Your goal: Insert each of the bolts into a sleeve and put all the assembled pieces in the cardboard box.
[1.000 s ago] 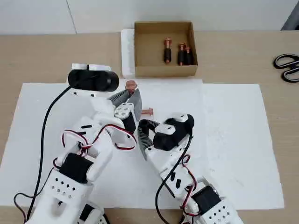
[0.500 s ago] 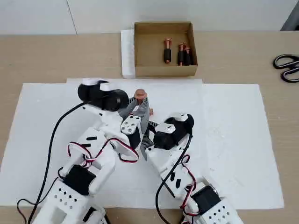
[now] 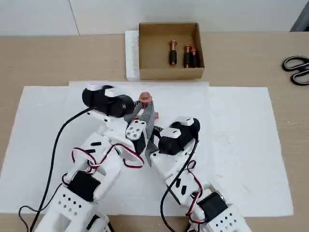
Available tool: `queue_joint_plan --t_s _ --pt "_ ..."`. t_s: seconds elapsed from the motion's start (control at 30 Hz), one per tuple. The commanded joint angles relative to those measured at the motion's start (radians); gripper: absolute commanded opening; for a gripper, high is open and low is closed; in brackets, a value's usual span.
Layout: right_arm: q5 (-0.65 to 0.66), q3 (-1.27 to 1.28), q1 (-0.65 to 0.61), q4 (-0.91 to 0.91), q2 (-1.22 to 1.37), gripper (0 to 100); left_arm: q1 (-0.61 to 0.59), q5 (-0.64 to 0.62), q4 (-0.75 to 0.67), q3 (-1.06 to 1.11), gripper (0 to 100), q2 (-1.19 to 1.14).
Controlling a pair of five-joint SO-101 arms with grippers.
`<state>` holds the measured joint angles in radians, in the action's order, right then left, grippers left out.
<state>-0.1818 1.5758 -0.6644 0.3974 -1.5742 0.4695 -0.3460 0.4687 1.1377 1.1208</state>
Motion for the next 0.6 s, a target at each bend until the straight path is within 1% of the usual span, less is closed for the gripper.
queue_joint_plan --t_s 0.0,0.2,0.37,0.57 --pt "-0.009 -0.009 -0.007 0.002 -0.019 0.4 -0.005 0.008 -0.029 0.012 1 0.025" --pt "-0.009 -0.009 -0.007 0.002 -0.019 0.4 -0.005 0.008 -0.028 0.019 1 0.025" --pt "-0.009 -0.009 -0.007 0.002 -0.019 0.4 0.002 0.04 0.068 0.013 1 0.025" --pt "-0.009 -0.009 -0.007 0.002 -0.019 0.4 0.002 0.041 0.095 0.019 1 0.025"
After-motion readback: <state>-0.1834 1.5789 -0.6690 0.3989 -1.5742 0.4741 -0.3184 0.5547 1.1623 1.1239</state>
